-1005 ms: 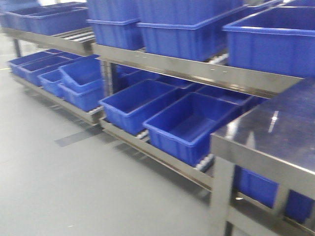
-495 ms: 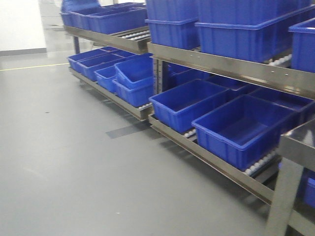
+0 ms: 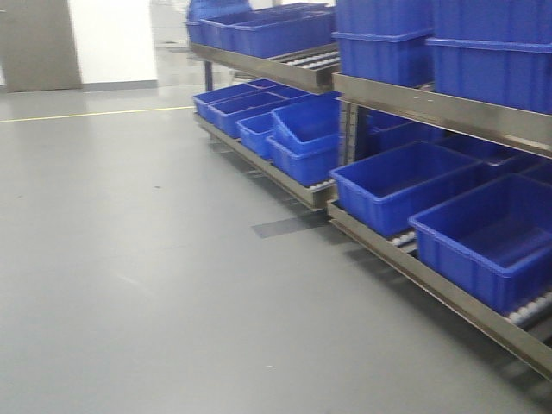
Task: Sort and place red and blue blocks on shelf
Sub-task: 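Drive the base down the aisle holding both cubes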
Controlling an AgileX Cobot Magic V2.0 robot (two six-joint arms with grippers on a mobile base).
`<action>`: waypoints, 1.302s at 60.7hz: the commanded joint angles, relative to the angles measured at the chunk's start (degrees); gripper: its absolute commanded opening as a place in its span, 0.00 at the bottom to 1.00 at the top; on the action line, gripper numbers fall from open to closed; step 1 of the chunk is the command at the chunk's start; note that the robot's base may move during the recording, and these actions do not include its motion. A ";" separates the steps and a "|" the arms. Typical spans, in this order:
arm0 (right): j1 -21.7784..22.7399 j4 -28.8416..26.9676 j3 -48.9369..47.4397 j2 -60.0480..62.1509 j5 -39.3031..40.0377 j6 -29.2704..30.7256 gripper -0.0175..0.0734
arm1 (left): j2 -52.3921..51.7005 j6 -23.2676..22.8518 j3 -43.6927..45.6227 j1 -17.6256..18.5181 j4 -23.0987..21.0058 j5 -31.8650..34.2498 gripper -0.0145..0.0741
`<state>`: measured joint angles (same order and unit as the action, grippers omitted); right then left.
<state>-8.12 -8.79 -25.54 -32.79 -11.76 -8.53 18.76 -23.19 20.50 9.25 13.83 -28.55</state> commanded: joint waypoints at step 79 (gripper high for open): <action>0.23 0.19 -1.64 0.09 5.25 0.51 0.25 | 0.32 -0.17 1.57 0.11 0.49 4.48 0.31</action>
<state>-8.12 -8.79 -25.54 -32.79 -11.76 -8.53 18.76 -23.19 20.50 9.25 13.83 -28.55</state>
